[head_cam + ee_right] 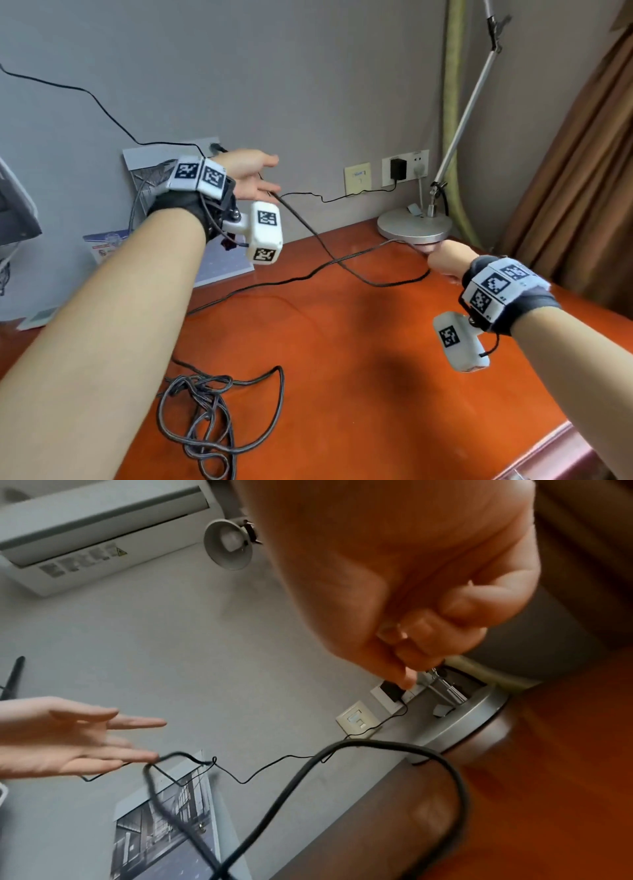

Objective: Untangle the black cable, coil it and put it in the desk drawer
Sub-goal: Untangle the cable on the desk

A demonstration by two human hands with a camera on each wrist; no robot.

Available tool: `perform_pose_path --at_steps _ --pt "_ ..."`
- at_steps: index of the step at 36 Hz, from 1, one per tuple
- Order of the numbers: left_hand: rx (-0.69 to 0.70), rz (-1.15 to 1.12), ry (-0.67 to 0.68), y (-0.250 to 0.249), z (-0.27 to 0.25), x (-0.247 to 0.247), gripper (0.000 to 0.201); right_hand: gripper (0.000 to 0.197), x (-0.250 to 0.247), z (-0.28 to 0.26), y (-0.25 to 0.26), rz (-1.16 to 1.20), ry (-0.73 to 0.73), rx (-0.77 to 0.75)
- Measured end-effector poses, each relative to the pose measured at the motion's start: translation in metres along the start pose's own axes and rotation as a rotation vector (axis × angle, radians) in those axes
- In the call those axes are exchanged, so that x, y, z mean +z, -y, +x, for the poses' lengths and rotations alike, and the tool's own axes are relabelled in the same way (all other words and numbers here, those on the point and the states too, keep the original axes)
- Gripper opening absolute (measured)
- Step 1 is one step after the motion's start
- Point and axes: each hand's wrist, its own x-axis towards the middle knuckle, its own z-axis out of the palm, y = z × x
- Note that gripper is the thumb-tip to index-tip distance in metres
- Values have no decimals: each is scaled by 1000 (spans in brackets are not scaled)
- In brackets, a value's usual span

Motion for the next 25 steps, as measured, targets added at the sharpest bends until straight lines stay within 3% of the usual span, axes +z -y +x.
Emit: perform_pose_path --at_steps 2,4,9,14,16,20,25 --pt "-15 193 51 3 0 -1 51 20 -6 1 -4 5 -82 -20" --pt "11 396 59 9 -5 -13 43 27 -7 2 -5 50 -173 -49" --pt "84 776 107 20 -25 -47 22 27 4 -13 24 132 -225 -260" --pt "-169 1143 234 51 -58 -85 17 29 40 -53 91 42 -167 -732" --pt "-294 1247 295 69 -67 -95 20 33 58 -67 111 -87 -98 -843" --pt "-445 1315 319 105 -83 -115 27 44 102 -74 140 -377 94 -768" --pt "-406 1360 288 132 -93 -126 30 60 127 -57 164 -270 193 -593"
